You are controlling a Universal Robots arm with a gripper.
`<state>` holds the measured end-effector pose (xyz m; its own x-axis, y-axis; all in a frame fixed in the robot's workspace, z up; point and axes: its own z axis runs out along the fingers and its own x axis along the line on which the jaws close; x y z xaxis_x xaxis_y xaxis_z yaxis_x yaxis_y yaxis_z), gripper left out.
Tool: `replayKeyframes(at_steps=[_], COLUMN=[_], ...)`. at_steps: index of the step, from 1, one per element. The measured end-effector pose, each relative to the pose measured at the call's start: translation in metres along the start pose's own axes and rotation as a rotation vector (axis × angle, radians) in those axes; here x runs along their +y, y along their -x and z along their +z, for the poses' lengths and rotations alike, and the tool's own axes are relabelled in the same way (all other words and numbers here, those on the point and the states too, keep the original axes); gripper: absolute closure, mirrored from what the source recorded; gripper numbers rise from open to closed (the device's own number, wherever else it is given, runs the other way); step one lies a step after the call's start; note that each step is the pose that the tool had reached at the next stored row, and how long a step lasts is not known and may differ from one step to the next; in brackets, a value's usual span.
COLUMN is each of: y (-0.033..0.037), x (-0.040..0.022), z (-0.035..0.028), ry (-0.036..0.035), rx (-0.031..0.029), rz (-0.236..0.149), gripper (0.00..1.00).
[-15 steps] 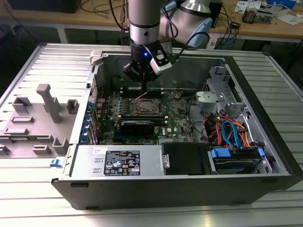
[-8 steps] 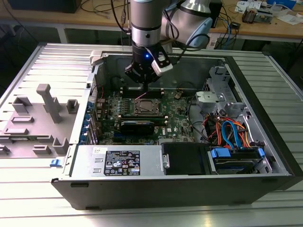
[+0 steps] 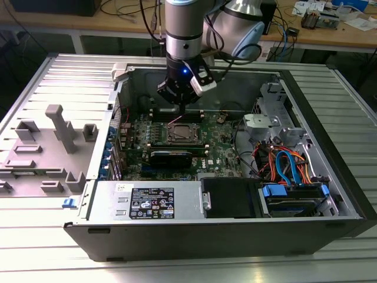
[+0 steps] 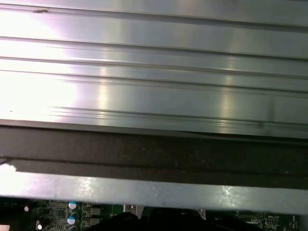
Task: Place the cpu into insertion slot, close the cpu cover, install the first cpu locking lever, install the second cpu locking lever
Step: 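Install the first cpu locking lever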
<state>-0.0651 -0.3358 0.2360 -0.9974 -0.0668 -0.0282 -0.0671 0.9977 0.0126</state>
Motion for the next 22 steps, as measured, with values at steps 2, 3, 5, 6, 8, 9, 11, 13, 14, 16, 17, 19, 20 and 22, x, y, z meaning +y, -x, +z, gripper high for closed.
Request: replayKeyframes(at_steps=[2, 3, 5, 6, 8, 9, 11, 13, 14, 16, 17, 19, 20, 22], y=[0.0024, 0.0035, 0.0063, 0.0072, 0.0089, 0.0103, 0.0114, 0.0122, 0.0127, 0.0131, 0.0132, 0.0132, 0.0132, 0.0133], x=[0.0, 0.0, 0.0001, 0.0001, 0.0, 0.0, -0.0001, -0.0002, -0.0002, -0.0003, -0.0003, -0.0003, -0.0003, -0.0003], z=[0.0011, 0.0016, 0.003, 0.0035, 0.0045, 0.0055, 0.0066, 0.0075, 0.0079, 0.0084, 0.0088, 0.0098, 0.0103, 0.0116], ry=[0.0001, 0.0001, 0.0002, 0.0003, 0.0003, 0.0005, 0.0014, 0.0028, 0.003, 0.0029, 0.0032, 0.0036, 0.0036, 0.0036], rx=[0.0014, 0.0017, 0.003, 0.0034, 0.0041, 0.0044, 0.0045, 0.0045, 0.0046, 0.0047, 0.0045, 0.0045, 0.0046, 0.0046], rz=[0.0, 0.0, 0.0, 0.0, 0.0, 0.0, 0.0, 0.0, 0.0, 0.0, 0.0, 0.0, 0.0, 0.0], gripper=[0.89, 0.89, 0.89, 0.89, 0.89, 0.89, 0.89, 0.89, 0.89, 0.89, 0.89, 0.89, 0.89, 0.89])
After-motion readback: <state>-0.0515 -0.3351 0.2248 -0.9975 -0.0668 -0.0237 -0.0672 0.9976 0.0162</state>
